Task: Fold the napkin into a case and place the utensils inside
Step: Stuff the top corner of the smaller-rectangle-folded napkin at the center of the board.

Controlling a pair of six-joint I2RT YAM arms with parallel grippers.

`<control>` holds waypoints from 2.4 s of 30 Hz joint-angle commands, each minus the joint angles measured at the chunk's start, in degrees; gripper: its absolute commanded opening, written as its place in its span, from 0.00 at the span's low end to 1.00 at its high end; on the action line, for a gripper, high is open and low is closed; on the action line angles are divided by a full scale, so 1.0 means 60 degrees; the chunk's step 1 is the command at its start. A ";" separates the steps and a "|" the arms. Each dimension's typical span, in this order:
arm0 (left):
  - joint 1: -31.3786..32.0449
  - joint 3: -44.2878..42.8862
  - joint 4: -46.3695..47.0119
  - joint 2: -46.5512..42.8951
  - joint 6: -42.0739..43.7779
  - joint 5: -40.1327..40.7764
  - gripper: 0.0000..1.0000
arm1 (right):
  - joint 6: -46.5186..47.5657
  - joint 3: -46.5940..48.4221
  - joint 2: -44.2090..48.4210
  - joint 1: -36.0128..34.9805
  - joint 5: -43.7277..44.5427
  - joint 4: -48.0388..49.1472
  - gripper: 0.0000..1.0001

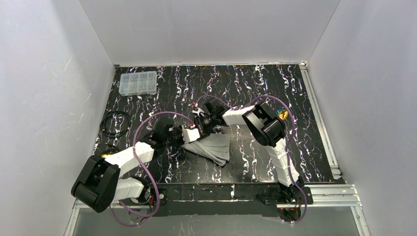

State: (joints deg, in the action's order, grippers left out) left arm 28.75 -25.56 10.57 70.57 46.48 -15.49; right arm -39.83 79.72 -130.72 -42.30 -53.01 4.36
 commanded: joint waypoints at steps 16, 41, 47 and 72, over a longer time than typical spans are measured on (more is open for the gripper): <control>0.0042 -0.0410 0.0128 -0.0176 -0.1135 0.0011 0.00 | 0.0399 -0.0143 -0.1021 0.0224 0.1219 -0.0990 0.01; 0.0178 0.1237 0.0333 -0.0270 0.2783 -0.1035 0.01 | -0.0729 0.0484 -0.0923 0.0295 0.0314 0.0058 0.01; 0.0232 0.2286 0.0385 -0.0724 0.5047 -0.1764 0.00 | -0.1156 0.0488 -0.0900 0.0350 0.0002 0.0610 0.01; 0.0132 0.0130 -0.0311 -0.0676 -0.0105 -0.0027 0.00 | -0.0387 0.0025 -0.1066 0.0301 0.0659 -0.0231 0.01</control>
State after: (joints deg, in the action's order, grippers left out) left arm 29.54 -23.83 11.64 67.99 49.76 -15.75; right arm -45.54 81.58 -133.93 -41.28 -56.71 7.22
